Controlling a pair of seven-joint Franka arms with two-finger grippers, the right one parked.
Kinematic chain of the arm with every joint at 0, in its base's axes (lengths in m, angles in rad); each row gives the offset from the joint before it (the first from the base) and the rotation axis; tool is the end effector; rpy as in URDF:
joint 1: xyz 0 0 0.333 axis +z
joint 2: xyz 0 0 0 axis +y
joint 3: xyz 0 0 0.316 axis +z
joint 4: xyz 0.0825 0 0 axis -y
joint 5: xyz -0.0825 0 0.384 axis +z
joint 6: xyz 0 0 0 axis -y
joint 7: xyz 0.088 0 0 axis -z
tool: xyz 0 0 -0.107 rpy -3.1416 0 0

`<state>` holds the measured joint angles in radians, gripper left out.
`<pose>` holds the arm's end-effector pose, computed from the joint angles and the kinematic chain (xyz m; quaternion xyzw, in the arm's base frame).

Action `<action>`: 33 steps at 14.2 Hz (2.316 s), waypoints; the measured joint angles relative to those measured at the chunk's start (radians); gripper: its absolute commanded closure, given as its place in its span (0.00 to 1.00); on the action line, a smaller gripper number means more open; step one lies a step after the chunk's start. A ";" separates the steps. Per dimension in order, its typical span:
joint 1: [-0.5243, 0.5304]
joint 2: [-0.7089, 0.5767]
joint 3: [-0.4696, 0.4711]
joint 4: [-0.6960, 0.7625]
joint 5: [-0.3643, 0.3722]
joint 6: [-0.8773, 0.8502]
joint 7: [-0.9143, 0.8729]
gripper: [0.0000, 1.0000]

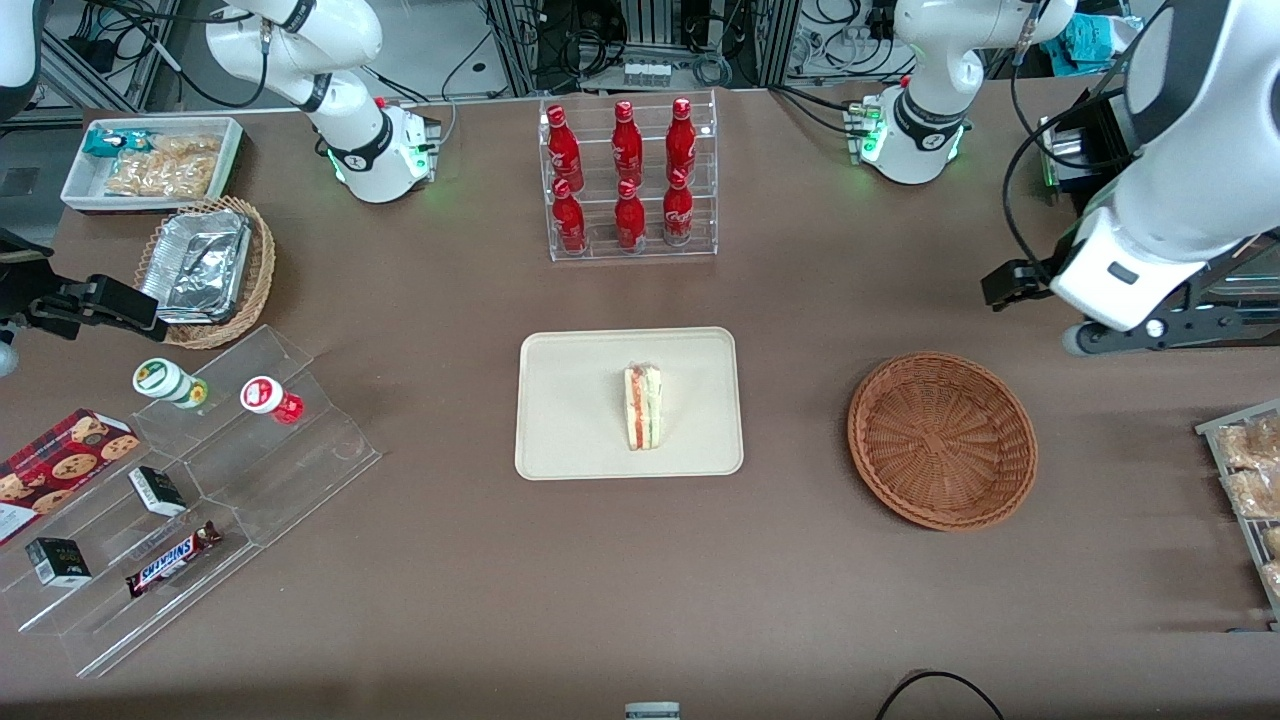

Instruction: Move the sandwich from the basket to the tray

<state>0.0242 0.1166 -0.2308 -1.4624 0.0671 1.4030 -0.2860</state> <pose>0.5616 -0.1014 0.5976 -0.9952 -0.0419 0.0788 0.0406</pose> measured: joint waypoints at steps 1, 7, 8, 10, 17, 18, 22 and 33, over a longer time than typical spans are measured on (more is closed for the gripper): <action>0.011 -0.001 0.000 0.001 -0.021 0.001 0.009 0.00; 0.043 -0.002 0.000 0.037 -0.067 0.011 0.031 0.00; 0.049 -0.002 0.000 0.043 -0.074 0.013 0.042 0.00; 0.064 -0.005 0.000 0.048 -0.079 0.014 0.055 0.00; 0.073 -0.149 -0.004 -0.136 -0.080 0.116 0.076 0.00; 0.073 -0.155 -0.003 -0.136 -0.080 0.118 0.083 0.00; 0.075 -0.155 0.000 -0.129 -0.080 0.125 0.141 0.00; 0.077 -0.155 0.066 -0.128 -0.103 0.126 0.143 0.00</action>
<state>0.1016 -0.0382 -0.1650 -1.5904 -0.0355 1.5287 -0.1431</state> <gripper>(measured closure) 0.000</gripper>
